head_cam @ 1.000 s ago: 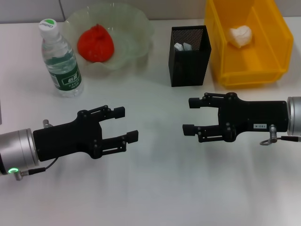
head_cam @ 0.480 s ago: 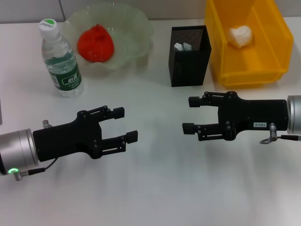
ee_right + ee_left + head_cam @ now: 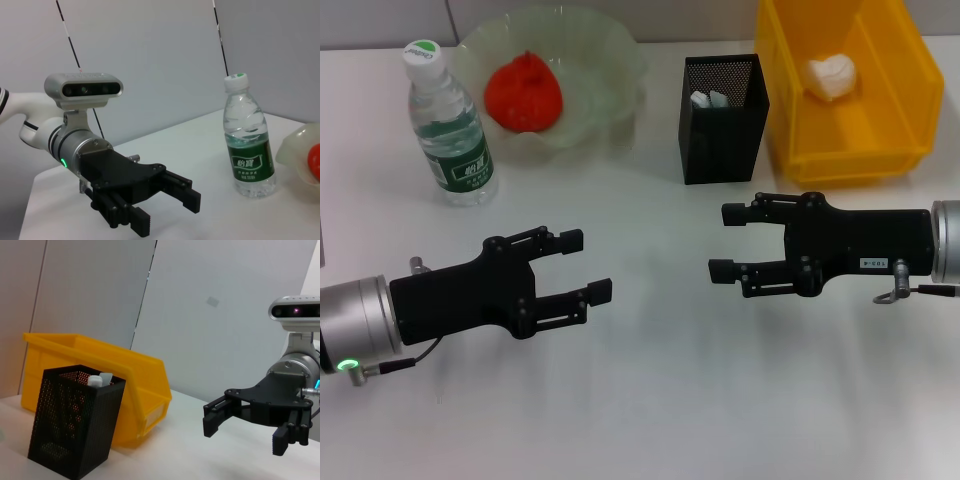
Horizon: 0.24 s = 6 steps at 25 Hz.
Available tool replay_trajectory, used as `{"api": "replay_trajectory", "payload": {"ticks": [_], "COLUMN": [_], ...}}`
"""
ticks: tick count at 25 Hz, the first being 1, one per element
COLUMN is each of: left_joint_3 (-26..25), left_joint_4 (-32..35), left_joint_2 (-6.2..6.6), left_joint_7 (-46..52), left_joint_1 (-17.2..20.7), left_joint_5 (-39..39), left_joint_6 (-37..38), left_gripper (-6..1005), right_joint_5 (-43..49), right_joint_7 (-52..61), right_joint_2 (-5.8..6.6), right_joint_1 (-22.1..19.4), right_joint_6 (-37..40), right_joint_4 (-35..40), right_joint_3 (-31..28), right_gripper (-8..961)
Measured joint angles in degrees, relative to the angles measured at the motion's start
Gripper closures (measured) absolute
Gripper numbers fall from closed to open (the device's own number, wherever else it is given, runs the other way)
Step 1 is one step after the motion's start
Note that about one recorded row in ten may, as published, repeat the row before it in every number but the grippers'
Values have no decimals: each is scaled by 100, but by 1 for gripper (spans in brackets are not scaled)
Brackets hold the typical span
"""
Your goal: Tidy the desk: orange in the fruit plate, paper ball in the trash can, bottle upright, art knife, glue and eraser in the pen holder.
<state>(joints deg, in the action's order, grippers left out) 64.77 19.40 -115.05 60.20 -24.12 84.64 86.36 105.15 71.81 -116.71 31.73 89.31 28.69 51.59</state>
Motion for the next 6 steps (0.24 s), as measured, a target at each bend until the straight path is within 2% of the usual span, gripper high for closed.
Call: {"api": "replay_trajectory", "payload": {"ticks": [6], "left_joint_3": [0], "left_joint_4": [-13], "left_joint_2": [0], "left_joint_7": [0], "left_joint_1": [4], "left_joint_5": [-4], "left_joint_6": [-20], "left_gripper": [226], "right_joint_5": [-5], "right_joint_7": [14], "right_joint_2": [0], "right_joint_1": [0], "right_joint_6": [22], "right_joint_4": [0], "right_joint_3": [0], "right_gripper": [143]}}
